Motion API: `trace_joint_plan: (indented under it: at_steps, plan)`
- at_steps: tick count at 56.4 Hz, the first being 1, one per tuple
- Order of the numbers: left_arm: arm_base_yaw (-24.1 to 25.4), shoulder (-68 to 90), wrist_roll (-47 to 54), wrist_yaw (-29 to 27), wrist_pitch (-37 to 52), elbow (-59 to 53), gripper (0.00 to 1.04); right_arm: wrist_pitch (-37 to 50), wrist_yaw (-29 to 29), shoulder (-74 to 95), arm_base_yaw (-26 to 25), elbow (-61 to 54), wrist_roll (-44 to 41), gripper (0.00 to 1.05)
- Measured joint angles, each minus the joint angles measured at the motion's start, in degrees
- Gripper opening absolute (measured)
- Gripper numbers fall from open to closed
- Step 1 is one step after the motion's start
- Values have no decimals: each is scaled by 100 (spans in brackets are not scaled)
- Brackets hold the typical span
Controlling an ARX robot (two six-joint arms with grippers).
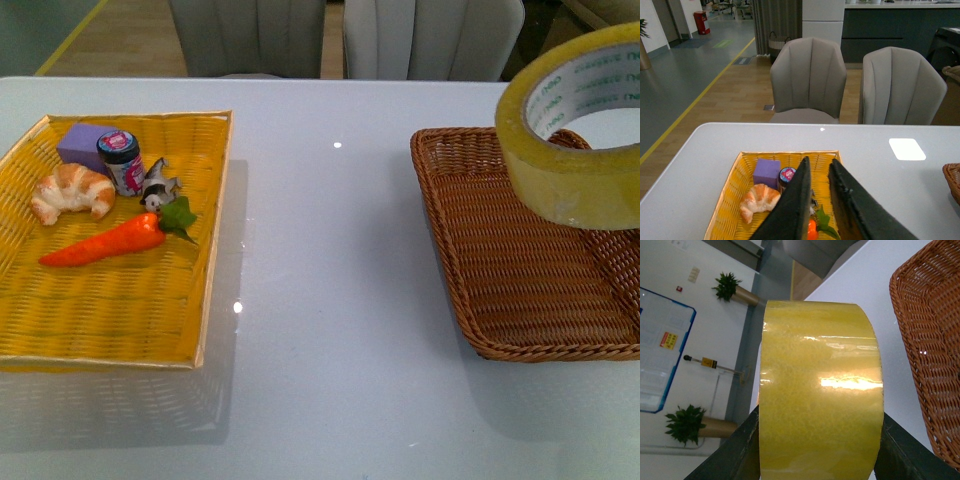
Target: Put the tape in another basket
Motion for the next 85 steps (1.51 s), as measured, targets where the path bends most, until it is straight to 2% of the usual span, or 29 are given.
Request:
trace_joint_plan:
  at_steps: [2, 3, 29, 32, 38, 47, 55, 67, 85]
  plan:
    - [101, -195, 2, 125, 2, -179, 3, 48, -4, 101, -129, -17, 0, 48]
    - [136, -260, -9, 157, 2, -236, 2, 81, -2, 162, -205, -26, 0, 48]
    - [769, -1648, 20, 769, -444, -1152, 2, 404, -103, 439, -525, -109, 35, 48]
    - [1036, -1856, 24, 1174, -573, -1228, 2, 404, -103, 439, -555, -109, 52, 48]
    - [1300, -2159, 28, 1246, -767, -1344, 2, 404, -125, 514, -621, -83, 63, 48]
    - [1314, -2601, 31, 1307, -1082, -1460, 2, 616, -122, 1191, -717, 306, 87, 48]
    - [1314, -2833, 33, 1305, -1043, -1663, 2, 861, -66, 2149, -787, 1067, 234, 48]
    - [1314, -3370, 37, 1307, -1539, -1666, 2, 1080, 68, 3595, -789, 2168, 560, 48]
    - [1314, -4070, 35, 1307, -2234, -1666, 2, 852, 380, 5302, -719, 3265, 870, 48]
